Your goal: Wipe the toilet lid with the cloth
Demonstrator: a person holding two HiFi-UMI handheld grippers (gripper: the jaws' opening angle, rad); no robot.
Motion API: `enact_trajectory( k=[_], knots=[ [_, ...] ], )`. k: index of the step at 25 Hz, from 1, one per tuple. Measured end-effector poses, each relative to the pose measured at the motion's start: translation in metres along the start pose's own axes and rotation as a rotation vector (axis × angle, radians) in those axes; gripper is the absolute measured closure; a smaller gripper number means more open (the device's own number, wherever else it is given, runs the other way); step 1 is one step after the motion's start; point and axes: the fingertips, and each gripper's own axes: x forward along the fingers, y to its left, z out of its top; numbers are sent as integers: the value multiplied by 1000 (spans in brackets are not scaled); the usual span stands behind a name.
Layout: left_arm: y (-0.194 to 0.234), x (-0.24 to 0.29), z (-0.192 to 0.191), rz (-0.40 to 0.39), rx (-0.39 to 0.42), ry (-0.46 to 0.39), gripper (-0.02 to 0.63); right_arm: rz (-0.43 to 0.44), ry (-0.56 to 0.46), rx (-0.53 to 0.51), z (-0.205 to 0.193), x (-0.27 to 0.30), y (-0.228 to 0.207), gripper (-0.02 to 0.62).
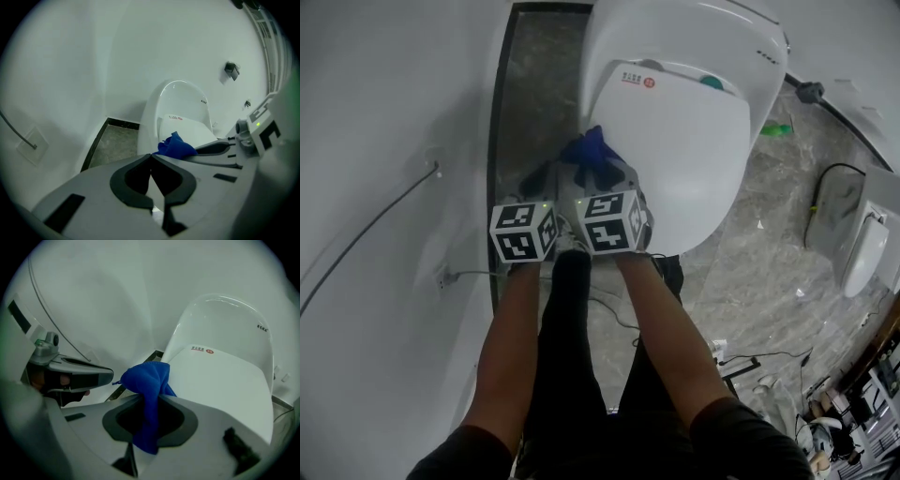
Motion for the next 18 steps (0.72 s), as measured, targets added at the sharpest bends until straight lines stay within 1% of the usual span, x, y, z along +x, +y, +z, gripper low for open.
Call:
enact_trajectory(
  k=[6,9,11,14,18],
  knots=[
    [-28,10,5,-43,38,6,595,-66,-33,13,-6,-17,-29,518],
    [-42,19,3,-59,65,24,595,-138,-67,17,-14,-31,-60,518],
    [-52,25,3,-68,83,34,595,-182,-84,55,-24,-42,-84,518],
    [-71,32,4,-85,108,40,595,-225,-100,133,-42,-58,-118,518],
    [-104,41,7,-130,105,46,595,-262,-104,236,-65,-77,-156,518]
  ],
)
